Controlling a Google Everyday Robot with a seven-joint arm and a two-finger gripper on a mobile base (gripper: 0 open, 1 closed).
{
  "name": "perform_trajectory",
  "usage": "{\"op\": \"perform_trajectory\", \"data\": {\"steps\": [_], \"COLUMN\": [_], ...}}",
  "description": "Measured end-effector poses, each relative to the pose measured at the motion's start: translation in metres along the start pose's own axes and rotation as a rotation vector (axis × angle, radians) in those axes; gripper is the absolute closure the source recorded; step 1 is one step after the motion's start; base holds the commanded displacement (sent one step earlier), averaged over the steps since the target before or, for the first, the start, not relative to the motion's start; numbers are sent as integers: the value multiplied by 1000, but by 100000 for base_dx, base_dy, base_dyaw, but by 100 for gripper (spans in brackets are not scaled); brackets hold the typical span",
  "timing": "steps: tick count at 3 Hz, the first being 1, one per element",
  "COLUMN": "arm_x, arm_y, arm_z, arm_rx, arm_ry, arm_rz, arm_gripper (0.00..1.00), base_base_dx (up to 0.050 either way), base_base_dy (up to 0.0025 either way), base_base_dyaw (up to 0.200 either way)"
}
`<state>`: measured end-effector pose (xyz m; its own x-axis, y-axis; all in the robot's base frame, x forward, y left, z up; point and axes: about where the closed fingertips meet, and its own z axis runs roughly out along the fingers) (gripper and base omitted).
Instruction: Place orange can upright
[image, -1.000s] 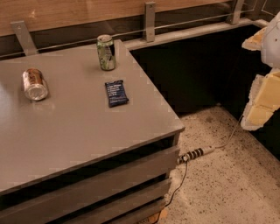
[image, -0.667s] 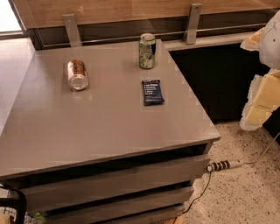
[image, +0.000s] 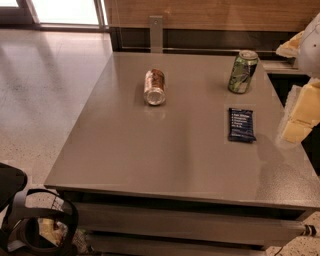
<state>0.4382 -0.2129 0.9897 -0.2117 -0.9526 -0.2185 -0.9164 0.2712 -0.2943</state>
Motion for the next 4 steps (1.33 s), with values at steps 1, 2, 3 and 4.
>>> {"op": "perform_trajectory", "data": {"steps": [1, 2, 3, 4], "arm_x": [0, 0, 0, 0], "arm_y": [0, 0, 0, 0], "arm_z": [0, 0, 0, -1], "arm_rx": [1, 1, 2, 4], "arm_ry": [0, 0, 0, -1], "arm_rz": [0, 0, 0, -1], "arm_gripper": [0, 0, 0, 0], "base_base_dx": [2039, 0, -1, -3101], "base_base_dy": [-185, 0, 2, 2], "base_base_dyaw": [-18203, 19806, -18217, -13]}}
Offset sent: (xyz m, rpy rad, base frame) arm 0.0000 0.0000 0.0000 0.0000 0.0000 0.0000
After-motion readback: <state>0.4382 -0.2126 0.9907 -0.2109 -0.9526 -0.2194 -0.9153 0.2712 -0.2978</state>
